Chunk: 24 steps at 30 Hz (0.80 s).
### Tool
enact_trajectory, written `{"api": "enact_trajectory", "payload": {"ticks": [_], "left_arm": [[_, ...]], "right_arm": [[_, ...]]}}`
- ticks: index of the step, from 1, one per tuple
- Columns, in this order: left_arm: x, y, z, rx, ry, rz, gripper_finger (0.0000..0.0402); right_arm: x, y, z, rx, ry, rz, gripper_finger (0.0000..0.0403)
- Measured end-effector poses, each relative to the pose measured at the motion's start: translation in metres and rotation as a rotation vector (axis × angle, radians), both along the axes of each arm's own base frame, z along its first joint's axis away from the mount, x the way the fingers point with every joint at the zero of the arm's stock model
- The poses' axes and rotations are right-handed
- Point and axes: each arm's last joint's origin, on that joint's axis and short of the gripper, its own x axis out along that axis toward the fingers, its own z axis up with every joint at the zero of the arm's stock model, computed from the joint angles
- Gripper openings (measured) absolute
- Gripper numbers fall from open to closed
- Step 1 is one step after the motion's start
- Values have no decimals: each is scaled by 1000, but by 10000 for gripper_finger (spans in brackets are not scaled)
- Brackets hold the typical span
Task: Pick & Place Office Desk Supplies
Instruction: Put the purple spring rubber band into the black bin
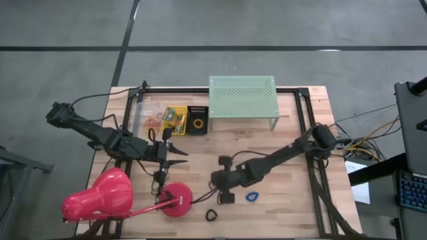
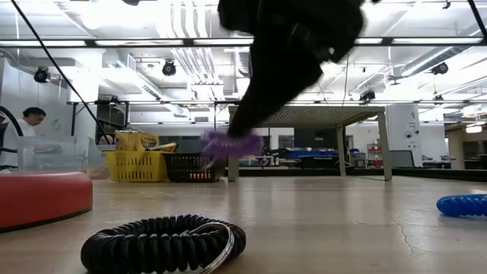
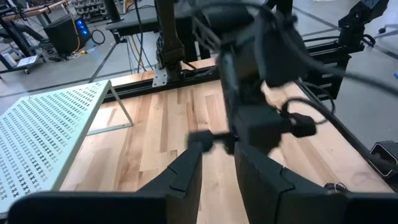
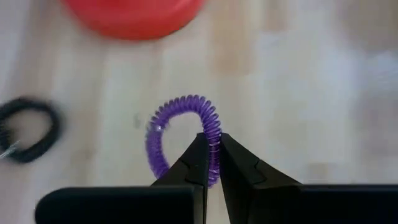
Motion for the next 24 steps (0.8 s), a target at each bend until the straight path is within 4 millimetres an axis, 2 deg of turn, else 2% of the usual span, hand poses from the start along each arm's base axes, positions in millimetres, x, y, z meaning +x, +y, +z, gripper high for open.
{"api": "enact_trajectory", "payload": {"ticks": [8,11,14,18,24], "left_arm": [[0,0,0,1,1,0,98],[0,0,0,1,0,0,98],[0,0,0,2,-2,2,98],[0,0,0,2,-2,2,98],[0,0,0,33,-4,-7,98]], "right_arm": [[-14,-25,68,-365,-215,-143,18],[-19,-45,91,-390,-250,-167,18],[-20,-72,108,-334,-267,-138,18],[-17,-115,119,-214,-292,-109,18],[-11,-175,117,-202,-303,-171,18]]}}
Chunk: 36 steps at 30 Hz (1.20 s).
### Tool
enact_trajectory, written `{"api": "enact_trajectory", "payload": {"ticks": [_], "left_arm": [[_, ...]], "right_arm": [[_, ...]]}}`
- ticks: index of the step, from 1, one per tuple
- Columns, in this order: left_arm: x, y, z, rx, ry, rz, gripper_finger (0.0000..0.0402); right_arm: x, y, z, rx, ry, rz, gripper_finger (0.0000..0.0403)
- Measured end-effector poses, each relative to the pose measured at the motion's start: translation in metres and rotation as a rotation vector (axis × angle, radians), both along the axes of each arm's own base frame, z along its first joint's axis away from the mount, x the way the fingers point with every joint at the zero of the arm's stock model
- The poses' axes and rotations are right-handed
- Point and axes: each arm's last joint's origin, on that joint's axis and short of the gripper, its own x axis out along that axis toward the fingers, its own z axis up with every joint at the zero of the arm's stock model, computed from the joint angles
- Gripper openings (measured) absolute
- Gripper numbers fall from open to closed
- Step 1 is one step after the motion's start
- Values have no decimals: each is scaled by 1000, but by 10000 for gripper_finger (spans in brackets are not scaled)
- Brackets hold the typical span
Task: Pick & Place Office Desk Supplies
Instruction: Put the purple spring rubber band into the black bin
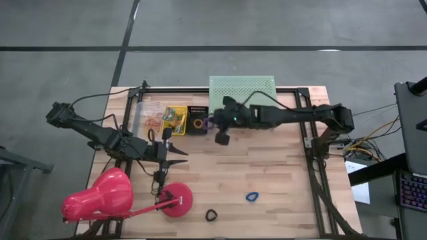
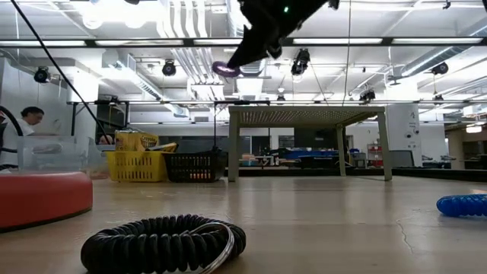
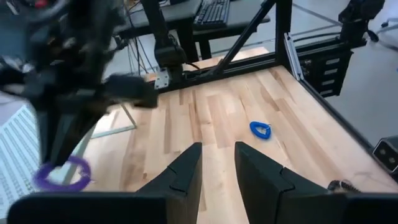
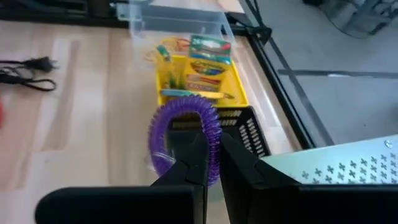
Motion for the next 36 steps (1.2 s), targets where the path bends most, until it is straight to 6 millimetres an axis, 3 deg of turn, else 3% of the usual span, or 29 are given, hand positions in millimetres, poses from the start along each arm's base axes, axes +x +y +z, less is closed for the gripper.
{"api": "enact_trajectory", "payload": {"ticks": [5,15,20,26,36], "left_arm": [[0,0,0,40,-1,-13,98],[0,0,0,40,-3,-14,98],[-1,1,1,36,-3,-12,98],[-2,1,0,41,10,-6,98],[-2,1,0,43,9,3,98]], "right_arm": [[11,-17,-8,-14,-43,-8,18],[37,-25,-18,-10,-86,-24,18],[60,-14,-43,21,-50,-25,18],[79,4,-77,-53,-4,-157,18],[94,29,-88,-18,-134,-369,18]]}}
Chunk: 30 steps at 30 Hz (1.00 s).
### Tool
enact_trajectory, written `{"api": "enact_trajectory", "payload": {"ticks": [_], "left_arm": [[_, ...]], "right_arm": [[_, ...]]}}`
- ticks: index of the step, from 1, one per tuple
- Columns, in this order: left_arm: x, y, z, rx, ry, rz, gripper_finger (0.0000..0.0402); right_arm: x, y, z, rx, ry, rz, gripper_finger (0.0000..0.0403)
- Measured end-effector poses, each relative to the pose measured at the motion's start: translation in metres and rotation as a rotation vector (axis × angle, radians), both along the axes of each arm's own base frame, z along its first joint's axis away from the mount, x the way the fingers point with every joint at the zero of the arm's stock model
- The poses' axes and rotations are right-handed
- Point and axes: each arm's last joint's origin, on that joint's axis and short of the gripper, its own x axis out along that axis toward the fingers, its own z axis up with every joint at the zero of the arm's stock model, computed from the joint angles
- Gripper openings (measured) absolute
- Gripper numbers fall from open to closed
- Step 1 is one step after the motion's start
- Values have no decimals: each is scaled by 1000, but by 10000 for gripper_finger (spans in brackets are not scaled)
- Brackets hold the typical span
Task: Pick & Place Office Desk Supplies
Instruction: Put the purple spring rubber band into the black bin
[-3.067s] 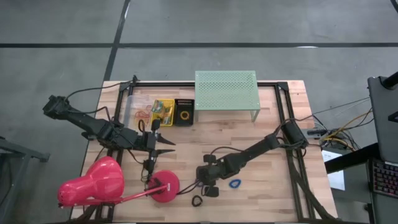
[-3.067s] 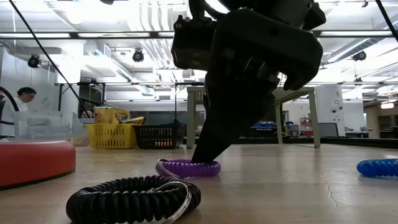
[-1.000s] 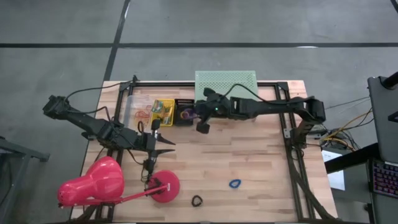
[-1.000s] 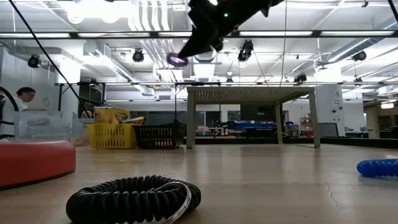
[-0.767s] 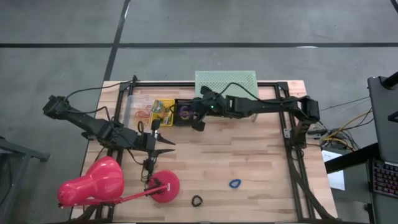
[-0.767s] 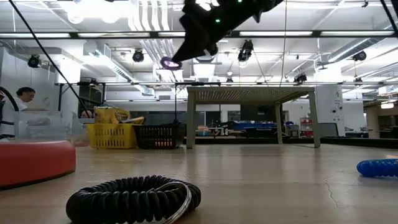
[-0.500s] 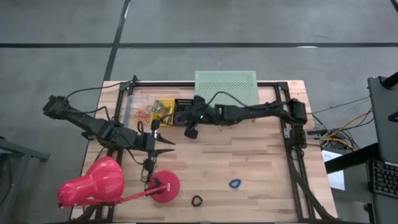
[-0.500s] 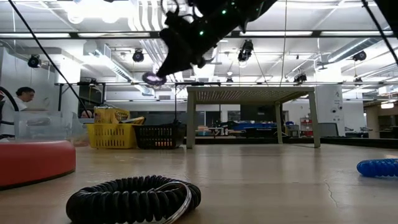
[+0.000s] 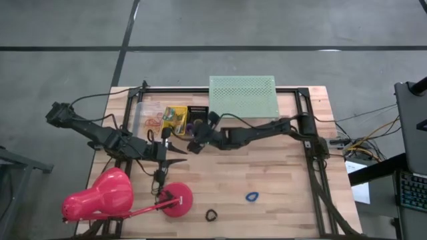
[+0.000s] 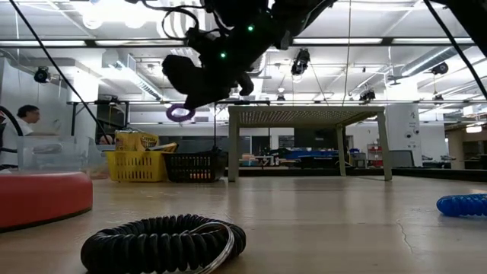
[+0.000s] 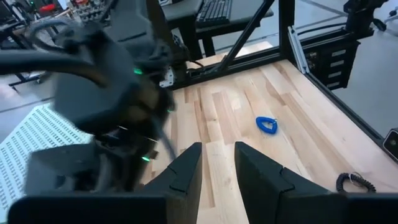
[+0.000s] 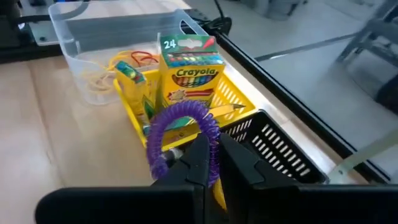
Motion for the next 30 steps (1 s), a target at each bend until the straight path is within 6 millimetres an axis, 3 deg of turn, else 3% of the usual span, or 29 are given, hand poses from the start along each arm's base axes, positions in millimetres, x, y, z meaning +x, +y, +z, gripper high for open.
{"api": "enact_trajectory", "payload": {"ticks": [12,20,30], "left_arm": [[0,0,0,1,1,7,98],[0,0,0,1,2,6,98],[0,0,0,2,1,6,98]], "right_arm": [[13,15,-26,112,-199,-132,18],[16,13,-62,116,-194,-236,18],[17,13,-63,68,-197,-266,18]]}}
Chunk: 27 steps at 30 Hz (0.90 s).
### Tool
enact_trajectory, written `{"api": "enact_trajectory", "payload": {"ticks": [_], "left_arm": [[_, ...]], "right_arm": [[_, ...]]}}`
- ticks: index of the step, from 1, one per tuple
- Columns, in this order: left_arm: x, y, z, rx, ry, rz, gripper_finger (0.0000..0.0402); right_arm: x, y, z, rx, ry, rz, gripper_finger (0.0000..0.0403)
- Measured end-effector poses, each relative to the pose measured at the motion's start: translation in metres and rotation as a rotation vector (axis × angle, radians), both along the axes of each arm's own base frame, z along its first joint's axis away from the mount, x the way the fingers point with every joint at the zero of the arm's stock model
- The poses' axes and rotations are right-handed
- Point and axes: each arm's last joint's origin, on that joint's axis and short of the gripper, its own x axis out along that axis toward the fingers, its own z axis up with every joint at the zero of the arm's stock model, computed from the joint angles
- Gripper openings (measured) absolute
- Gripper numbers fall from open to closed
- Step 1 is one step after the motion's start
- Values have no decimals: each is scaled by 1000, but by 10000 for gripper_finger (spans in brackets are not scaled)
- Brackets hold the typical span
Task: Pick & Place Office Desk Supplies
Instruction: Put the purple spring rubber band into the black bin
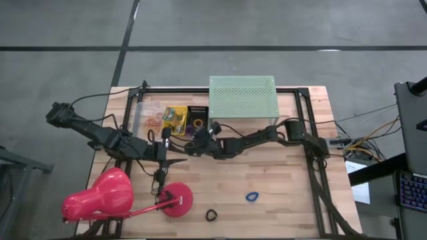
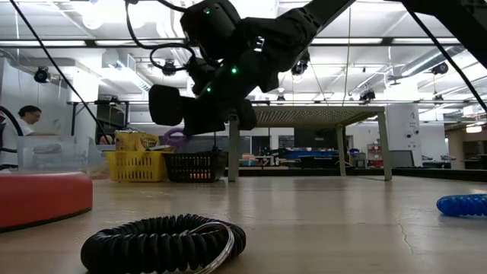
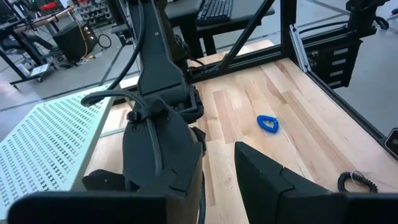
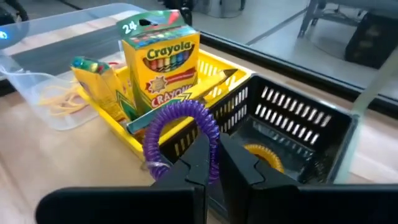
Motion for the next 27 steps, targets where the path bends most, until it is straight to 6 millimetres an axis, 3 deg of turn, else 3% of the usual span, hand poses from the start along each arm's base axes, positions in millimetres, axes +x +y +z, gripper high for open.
{"api": "enact_trajectory", "payload": {"ticks": [14,27], "left_arm": [[0,0,0,2,0,0,98],[0,0,0,2,1,0,98]], "right_arm": [[-2,-1,2,-79,11,-95,18],[-12,-4,-12,-27,93,-132,18]]}}
